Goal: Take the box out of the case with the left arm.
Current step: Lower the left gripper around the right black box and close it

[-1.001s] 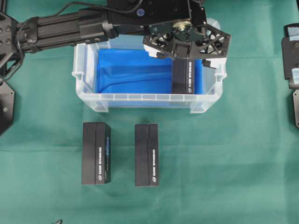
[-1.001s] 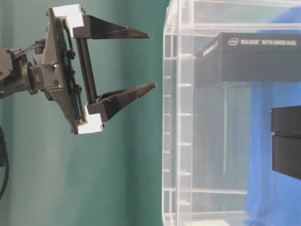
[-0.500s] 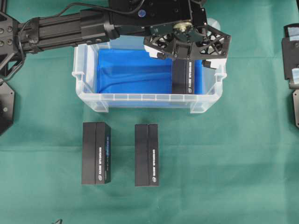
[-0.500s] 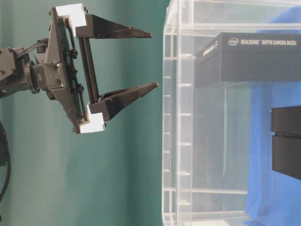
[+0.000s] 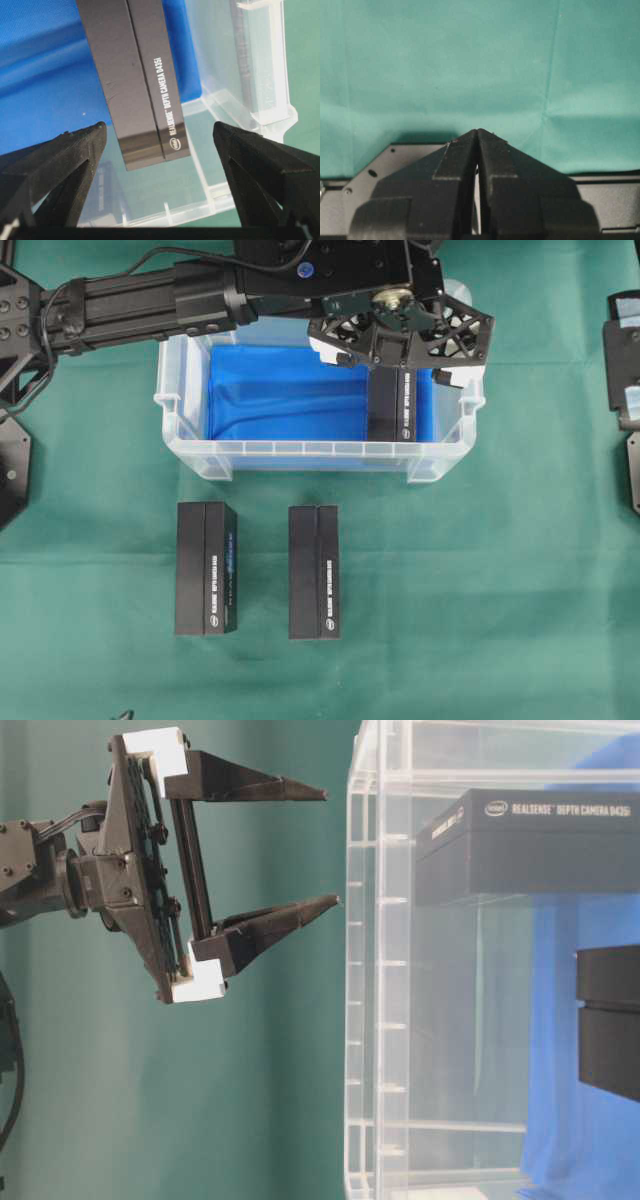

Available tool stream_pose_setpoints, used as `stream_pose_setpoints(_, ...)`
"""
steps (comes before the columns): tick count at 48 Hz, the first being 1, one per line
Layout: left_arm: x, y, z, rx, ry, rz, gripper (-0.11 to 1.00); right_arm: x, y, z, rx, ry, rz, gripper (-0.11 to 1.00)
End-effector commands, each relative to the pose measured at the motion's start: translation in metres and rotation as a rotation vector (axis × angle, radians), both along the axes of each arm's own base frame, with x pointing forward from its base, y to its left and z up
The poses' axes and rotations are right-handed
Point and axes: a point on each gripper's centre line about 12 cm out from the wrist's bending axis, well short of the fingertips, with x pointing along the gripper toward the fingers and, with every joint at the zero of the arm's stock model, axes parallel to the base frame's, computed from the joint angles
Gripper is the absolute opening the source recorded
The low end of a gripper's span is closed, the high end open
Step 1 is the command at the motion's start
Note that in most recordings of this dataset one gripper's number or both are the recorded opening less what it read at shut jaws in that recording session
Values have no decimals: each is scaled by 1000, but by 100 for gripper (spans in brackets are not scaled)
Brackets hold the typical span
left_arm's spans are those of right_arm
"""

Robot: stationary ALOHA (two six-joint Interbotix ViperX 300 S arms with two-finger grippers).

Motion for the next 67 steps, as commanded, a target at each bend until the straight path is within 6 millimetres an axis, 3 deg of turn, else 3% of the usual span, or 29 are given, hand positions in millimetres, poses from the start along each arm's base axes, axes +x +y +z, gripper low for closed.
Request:
stream_pose_setpoints(1,-2,0,18,9,-44,0,90,1,0,4,-3,-14,0,2)
stream_pose_setpoints(27,-3,1,12,5,-26,6,90,1,0,4,-2,-14,-2,2)
stream_pose_setpoints(67,-7,7,-28,19,-8,28,90,0,0,4,2,-14,-1,2)
